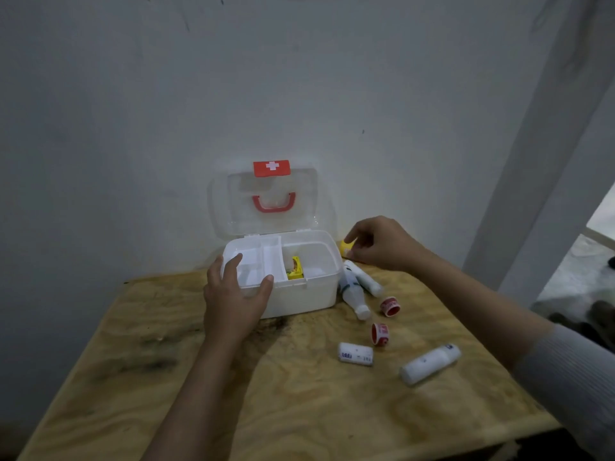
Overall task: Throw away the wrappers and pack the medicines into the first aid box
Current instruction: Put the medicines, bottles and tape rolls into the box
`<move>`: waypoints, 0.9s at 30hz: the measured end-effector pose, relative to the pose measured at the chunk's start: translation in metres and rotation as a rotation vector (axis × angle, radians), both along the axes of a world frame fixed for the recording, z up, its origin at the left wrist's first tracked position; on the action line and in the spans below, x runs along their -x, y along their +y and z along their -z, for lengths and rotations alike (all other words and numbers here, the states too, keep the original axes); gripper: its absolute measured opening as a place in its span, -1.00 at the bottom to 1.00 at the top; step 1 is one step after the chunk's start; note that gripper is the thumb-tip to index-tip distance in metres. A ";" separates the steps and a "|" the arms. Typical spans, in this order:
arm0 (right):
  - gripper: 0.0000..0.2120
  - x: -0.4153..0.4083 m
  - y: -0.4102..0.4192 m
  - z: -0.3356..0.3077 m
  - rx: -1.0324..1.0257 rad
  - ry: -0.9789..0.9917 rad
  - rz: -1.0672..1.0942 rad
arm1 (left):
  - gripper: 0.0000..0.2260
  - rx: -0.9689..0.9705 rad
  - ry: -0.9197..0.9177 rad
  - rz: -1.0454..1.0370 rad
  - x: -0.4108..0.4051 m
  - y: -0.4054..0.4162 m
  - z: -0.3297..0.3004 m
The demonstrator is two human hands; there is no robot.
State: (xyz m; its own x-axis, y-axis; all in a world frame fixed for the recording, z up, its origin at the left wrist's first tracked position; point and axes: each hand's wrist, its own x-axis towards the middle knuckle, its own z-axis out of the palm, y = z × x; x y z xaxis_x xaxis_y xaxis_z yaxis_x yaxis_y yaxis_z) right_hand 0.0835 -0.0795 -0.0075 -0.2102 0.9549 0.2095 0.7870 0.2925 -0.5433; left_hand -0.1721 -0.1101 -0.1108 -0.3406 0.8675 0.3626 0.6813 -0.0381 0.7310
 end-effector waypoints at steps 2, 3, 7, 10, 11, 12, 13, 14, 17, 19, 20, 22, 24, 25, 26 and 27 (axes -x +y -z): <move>-0.84 -0.008 -0.012 0.013 0.042 -0.058 0.040 | -0.40 -0.003 -0.005 0.003 0.000 0.000 0.000; -0.82 -0.010 -0.018 0.021 0.066 -0.106 0.054 | -0.40 -0.004 -0.008 0.002 0.000 0.000 0.000; -0.69 -0.008 -0.031 0.054 0.113 -0.260 0.098 | -0.40 0.000 -0.004 -0.004 0.000 -0.001 -0.001; -0.61 -0.002 -0.033 0.070 0.080 -0.358 0.124 | -0.40 0.006 -0.008 -0.005 0.000 -0.001 -0.002; -0.60 0.000 -0.033 0.073 0.069 -0.365 0.126 | -0.40 0.004 -0.010 -0.002 0.000 -0.001 -0.002; -0.60 0.003 -0.034 0.074 0.061 -0.361 0.129 | -0.41 0.001 -0.010 0.001 0.000 -0.002 -0.002; -0.61 0.006 -0.034 0.075 0.062 -0.353 0.135 | -0.41 -0.002 -0.008 0.003 -0.001 -0.002 -0.003; -0.63 0.008 -0.035 0.074 0.062 -0.350 0.146 | -0.41 -0.005 -0.007 0.002 -0.001 -0.002 -0.003; -0.72 0.012 -0.038 0.072 0.022 -0.304 0.207 | -0.41 -0.002 -0.003 -0.004 0.000 -0.002 -0.003; -0.79 0.011 -0.041 0.071 -0.048 -0.188 0.239 | -0.41 -0.003 0.000 -0.004 0.000 -0.002 -0.003; -0.79 0.010 -0.042 0.069 -0.078 -0.132 0.249 | -0.41 -0.005 0.005 -0.005 0.000 -0.002 -0.003; -0.79 0.007 -0.043 0.063 -0.141 -0.059 0.249 | -0.41 -0.003 0.011 -0.008 0.000 -0.001 -0.002; -0.80 0.003 -0.041 0.055 -0.180 0.011 0.240 | -0.41 -0.003 0.011 -0.009 -0.001 -0.001 -0.002; -0.82 0.001 -0.040 0.050 -0.178 0.067 0.241 | -0.41 -0.005 0.010 -0.010 -0.001 -0.001 -0.002; -0.83 -0.001 -0.040 0.045 -0.167 0.131 0.246 | -0.41 -0.008 0.009 -0.011 -0.001 -0.001 -0.002; -0.84 -0.003 -0.040 0.040 -0.165 0.184 0.253 | -0.40 -0.011 0.008 -0.011 -0.001 -0.001 -0.002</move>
